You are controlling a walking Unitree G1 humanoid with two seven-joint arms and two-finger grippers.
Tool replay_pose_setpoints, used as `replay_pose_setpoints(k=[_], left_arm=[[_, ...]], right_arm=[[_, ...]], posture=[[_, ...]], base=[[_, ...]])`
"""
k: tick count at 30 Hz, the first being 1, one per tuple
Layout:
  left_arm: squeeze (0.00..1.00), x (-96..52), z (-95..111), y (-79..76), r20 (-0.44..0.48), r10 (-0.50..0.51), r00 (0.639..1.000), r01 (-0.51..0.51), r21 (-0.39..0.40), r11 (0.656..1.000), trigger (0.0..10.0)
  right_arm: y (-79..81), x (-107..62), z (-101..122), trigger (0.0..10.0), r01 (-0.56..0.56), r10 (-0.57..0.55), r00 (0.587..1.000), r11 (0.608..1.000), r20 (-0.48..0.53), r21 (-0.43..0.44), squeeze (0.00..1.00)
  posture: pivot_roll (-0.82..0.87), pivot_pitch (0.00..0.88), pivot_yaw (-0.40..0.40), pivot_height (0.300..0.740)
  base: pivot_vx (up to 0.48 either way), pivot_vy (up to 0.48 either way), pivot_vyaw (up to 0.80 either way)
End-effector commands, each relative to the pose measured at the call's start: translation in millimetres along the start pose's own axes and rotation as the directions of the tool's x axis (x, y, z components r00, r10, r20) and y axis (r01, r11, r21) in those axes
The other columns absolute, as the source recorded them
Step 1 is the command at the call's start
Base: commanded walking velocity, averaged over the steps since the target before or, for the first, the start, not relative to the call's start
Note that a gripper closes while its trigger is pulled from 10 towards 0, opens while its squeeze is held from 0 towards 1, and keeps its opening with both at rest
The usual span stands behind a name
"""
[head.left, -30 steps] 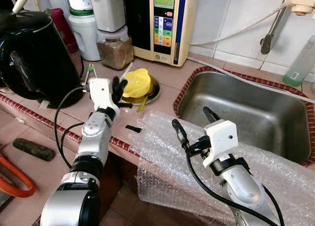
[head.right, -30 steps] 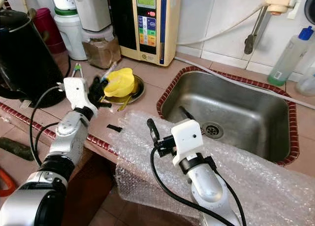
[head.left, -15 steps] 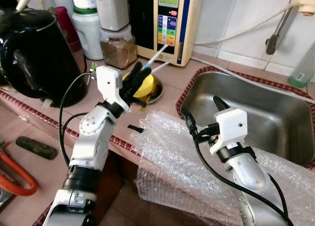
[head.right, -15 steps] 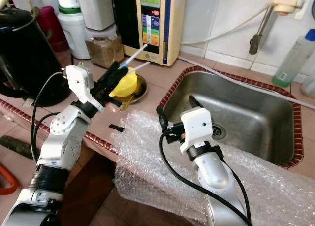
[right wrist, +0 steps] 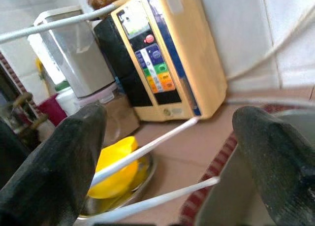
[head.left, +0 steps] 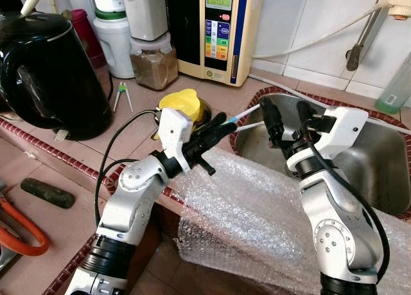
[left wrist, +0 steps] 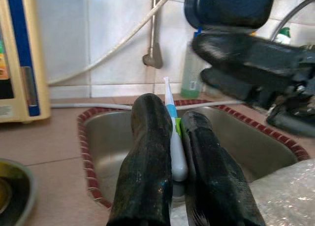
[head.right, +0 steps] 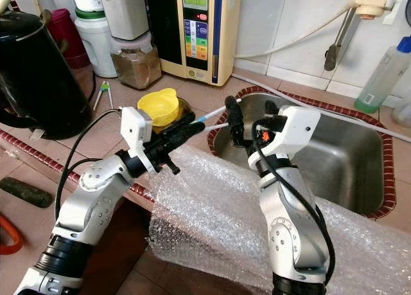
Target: Kitchen organization
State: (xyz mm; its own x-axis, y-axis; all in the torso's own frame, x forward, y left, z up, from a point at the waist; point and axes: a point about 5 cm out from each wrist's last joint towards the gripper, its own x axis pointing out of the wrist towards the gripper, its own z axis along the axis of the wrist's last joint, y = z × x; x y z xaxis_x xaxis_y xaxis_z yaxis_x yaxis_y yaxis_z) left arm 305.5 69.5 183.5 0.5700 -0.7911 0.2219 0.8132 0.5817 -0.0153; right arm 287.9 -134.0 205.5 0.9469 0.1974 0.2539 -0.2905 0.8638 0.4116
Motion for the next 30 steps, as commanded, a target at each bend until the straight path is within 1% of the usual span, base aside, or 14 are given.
replay_pose_setpoints(k=[1,2,3,4,6,10,14,21,23,24,30], left_arm=[[0.00,2.1,5,-6.6,0.011,-0.037,0.999,0.037,0.004,0.999,0.0],[0.00,4.8,5,-11.0,0.015,-0.052,0.999,0.051,0.008,0.999,0.0],[0.00,4.8,5,-11.0,0.015,-0.052,0.999,0.051,0.008,0.999,0.0],[0.00,6.2,6,-14.1,0.015,-0.062,0.998,0.061,0.008,0.998,0.0],[0.00,7.1,6,-16.8,0.011,-0.075,0.997,0.075,0.003,0.997,0.0],[0.00,8.0,3,-23.0,0.000,-0.102,0.995,0.102,-0.002,0.995,0.0],[0.00,7.6,2,-25.8,-0.008,-0.107,0.994,0.107,-0.001,0.994,0.0],[0.00,5.7,1,-23.3,-0.017,-0.094,0.995,0.094,0.011,0.995,0.0],[0.00,5.7,1,-22.6,-0.018,-0.092,0.996,0.092,0.013,0.996,0.0],[0.00,6.0,1,-22.0,-0.019,-0.091,0.996,0.091,0.016,0.996,0.0],[0.00,6.1,0,-21.2,-0.024,-0.090,0.996,0.090,0.025,0.996,0.0]], right_arm=[[3.0,4.1,1,10.0,-0.005,0.005,1.000,0.999,-0.006,0.050,0.00],[5.9,9.0,-3,8.1,0.001,0.001,1.000,0.993,-0.022,0.119,0.00],[5.9,9.0,-3,8.1,0.001,0.001,1.000,0.993,-0.022,0.119,0.00],[7.1,13.0,-5,0.0,0.009,-0.002,0.999,0.984,-0.036,0.179,0.00],[7.7,17.0,-6,0.0,0.011,-0.002,0.999,0.977,-0.040,0.213,0.00],[11.8,25.0,-6,0.0,-0.004,0.016,0.999,0.970,-0.047,0.241,0.00],[14.9,28.5,-6,0.0,-0.010,0.024,0.998,0.964,-0.050,0.266,0.00],[11.7,27.1,-6,0.0,0.018,-0.001,0.999,0.949,-0.054,0.316,0.00],[11.0,26.5,-6,0.0,0.020,-0.002,0.999,0.939,-0.052,0.344,0.00],[10.1,25.8,-5,0.0,0.021,-0.004,0.999,0.927,-0.047,0.374,0.00],[6.4,24.1,-5,0.0,0.043,-0.025,0.999,0.909,-0.048,0.414,0.00]], posture=[[0.00,0.038,0.038,0.740],[0.01,0.038,0.036,0.740],[0.01,0.038,0.036,0.740],[0.01,0.039,0.034,0.740],[0.01,0.039,0.034,0.740],[0.02,0.041,0.034,0.740],[0.02,0.043,0.034,0.740],[0.02,0.045,0.034,0.740],[0.02,0.045,0.036,0.740],[0.02,0.046,0.039,0.740],[0.01,0.045,0.045,0.740]], base=[[0.000,0.000,0.00],[0.000,0.000,0.00],[0.000,0.000,0.00],[0.000,0.000,0.00],[0.000,0.000,0.00],[0.000,0.000,0.00],[0.000,0.000,0.00],[0.000,0.000,0.00],[0.000,0.000,0.00],[0.000,0.000,0.00],[0.000,0.000,0.00]])
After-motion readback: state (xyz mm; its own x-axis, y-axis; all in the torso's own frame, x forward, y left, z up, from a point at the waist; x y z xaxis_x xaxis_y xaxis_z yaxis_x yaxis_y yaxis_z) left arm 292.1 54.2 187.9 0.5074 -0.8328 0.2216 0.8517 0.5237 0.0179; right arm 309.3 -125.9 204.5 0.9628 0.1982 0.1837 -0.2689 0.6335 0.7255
